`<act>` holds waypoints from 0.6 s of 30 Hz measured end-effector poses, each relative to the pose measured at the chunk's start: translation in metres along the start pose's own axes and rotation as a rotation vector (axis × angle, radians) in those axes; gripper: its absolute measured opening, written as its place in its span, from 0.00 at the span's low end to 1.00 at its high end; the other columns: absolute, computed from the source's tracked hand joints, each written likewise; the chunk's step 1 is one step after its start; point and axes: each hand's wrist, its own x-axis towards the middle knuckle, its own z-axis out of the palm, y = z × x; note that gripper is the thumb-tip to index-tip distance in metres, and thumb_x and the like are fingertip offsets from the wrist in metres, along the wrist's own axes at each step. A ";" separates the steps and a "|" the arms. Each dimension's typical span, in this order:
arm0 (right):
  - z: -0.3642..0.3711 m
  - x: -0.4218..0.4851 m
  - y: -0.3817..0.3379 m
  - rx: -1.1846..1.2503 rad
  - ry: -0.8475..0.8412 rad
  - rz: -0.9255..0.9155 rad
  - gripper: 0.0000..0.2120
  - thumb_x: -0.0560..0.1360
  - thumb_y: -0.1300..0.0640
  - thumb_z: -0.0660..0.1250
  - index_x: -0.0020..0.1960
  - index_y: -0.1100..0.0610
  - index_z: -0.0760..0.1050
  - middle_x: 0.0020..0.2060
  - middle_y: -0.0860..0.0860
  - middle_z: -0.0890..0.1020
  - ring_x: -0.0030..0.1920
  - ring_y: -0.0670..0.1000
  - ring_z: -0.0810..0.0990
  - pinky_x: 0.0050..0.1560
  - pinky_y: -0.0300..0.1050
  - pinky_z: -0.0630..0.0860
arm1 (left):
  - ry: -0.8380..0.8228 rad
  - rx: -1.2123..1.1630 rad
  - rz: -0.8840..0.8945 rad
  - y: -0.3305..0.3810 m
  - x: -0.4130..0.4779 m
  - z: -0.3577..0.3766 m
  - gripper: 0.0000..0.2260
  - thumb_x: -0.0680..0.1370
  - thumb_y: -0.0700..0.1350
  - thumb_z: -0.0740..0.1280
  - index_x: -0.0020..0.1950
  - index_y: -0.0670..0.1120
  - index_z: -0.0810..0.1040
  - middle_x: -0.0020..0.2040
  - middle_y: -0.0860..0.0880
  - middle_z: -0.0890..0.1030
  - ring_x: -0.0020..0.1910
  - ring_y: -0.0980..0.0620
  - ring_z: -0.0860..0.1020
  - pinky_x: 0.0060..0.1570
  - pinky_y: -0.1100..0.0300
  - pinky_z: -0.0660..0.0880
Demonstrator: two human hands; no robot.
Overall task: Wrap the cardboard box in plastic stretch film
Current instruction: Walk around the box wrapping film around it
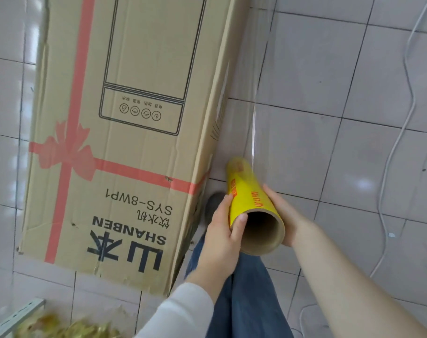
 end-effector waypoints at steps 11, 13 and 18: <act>0.019 0.013 0.020 -0.242 0.154 0.059 0.25 0.80 0.40 0.54 0.66 0.58 0.69 0.42 0.58 0.79 0.37 0.55 0.77 0.35 0.43 0.73 | -0.204 0.095 -0.130 -0.038 -0.024 -0.014 0.31 0.77 0.57 0.58 0.76 0.52 0.50 0.76 0.57 0.55 0.75 0.56 0.55 0.73 0.58 0.54; 0.020 0.020 0.021 -0.236 0.130 0.052 0.24 0.79 0.40 0.55 0.65 0.56 0.70 0.40 0.59 0.79 0.36 0.55 0.78 0.34 0.43 0.73 | -0.300 0.205 -0.025 -0.031 -0.002 -0.020 0.33 0.76 0.57 0.61 0.76 0.51 0.50 0.76 0.55 0.54 0.76 0.56 0.52 0.73 0.61 0.52; 0.017 0.019 0.031 -0.101 0.088 0.051 0.26 0.78 0.39 0.57 0.64 0.58 0.72 0.43 0.59 0.80 0.40 0.57 0.79 0.38 0.47 0.75 | -0.436 0.479 0.069 -0.024 0.024 -0.025 0.32 0.75 0.60 0.62 0.75 0.51 0.56 0.74 0.50 0.63 0.71 0.51 0.63 0.69 0.58 0.59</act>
